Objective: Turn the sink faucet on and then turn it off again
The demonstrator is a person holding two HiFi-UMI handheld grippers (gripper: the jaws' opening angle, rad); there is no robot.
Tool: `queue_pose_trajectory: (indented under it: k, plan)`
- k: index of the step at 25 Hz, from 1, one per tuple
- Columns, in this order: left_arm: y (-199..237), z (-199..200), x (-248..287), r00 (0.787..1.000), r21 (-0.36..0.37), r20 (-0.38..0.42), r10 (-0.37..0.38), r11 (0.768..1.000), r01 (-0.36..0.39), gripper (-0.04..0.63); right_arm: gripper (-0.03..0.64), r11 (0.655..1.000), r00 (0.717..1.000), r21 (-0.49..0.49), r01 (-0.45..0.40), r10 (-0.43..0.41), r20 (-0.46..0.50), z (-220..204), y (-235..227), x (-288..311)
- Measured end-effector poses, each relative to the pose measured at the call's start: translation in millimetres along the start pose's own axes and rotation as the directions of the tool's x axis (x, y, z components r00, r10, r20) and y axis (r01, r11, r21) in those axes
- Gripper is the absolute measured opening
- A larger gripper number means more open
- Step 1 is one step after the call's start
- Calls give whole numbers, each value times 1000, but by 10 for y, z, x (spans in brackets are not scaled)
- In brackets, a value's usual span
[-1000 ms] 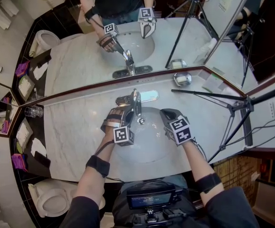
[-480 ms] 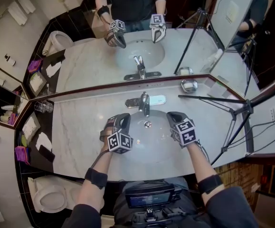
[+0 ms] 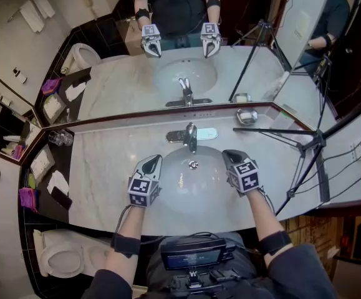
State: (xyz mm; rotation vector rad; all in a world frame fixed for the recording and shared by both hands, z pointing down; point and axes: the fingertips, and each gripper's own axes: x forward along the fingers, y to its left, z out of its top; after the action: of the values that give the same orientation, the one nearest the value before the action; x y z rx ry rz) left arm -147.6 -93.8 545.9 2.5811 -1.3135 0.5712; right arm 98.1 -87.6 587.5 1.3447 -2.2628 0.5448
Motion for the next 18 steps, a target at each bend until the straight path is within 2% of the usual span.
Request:
queue_pose_trajectory:
  k: [4,11,18]
  plan:
    - [64,-94,-142,1000,-90,12,4,996,-3,0,18,1000,1000,3,6,-6,3,-70,-39,-79]
    - [80,-127,-266,1000,-124,16,23,992,-21,0,18,1000,1000,13,19,-19,5,-107,-115,-176]
    - [49,-78,-306,999,-124,36,35,992,-30,0,18,1000,1000,12,6,-6,16,-105,-49,-215]
